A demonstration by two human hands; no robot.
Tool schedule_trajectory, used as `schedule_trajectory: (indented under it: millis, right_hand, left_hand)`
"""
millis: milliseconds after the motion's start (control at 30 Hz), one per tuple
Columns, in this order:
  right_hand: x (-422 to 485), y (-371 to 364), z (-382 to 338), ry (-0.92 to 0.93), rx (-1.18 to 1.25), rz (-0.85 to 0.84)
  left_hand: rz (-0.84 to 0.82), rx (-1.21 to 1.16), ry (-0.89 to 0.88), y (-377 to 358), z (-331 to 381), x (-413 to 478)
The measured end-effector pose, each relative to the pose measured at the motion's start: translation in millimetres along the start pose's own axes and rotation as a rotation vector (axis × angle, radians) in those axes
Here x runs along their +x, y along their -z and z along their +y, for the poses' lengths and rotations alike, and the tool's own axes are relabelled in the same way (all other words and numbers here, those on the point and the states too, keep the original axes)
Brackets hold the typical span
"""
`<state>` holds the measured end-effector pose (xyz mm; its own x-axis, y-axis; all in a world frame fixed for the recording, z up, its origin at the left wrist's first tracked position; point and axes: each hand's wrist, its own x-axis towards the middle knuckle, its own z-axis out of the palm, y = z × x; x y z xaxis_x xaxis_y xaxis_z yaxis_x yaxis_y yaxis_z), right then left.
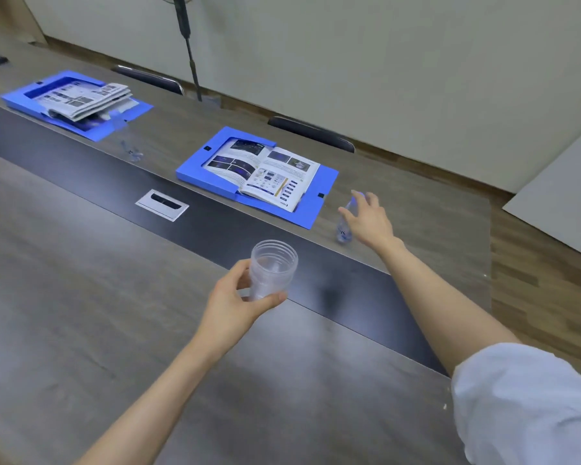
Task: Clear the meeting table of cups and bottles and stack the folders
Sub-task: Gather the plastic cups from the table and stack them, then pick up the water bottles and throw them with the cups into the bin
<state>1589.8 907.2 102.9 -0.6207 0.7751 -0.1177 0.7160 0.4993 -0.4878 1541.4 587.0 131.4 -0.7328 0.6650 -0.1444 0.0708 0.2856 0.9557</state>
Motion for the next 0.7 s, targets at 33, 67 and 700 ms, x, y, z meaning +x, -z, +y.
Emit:
schedule_trajectory:
  millis: [33, 67, 700]
  right_hand:
    - [16, -4, 6, 0.009, -0.028, 0.003]
    - [30, -9, 10, 0.015, -0.057, 0.003]
    - [-27, -89, -46, 0.007, 0.451, 0.275]
  left_hand:
    - [0.001, 0.003, 0.004, -3, -3, 5]
    - [0.006, 0.005, 0.009, -6, -7, 9]
    - [0.130, 0.014, 0.102, 36, -43, -26]
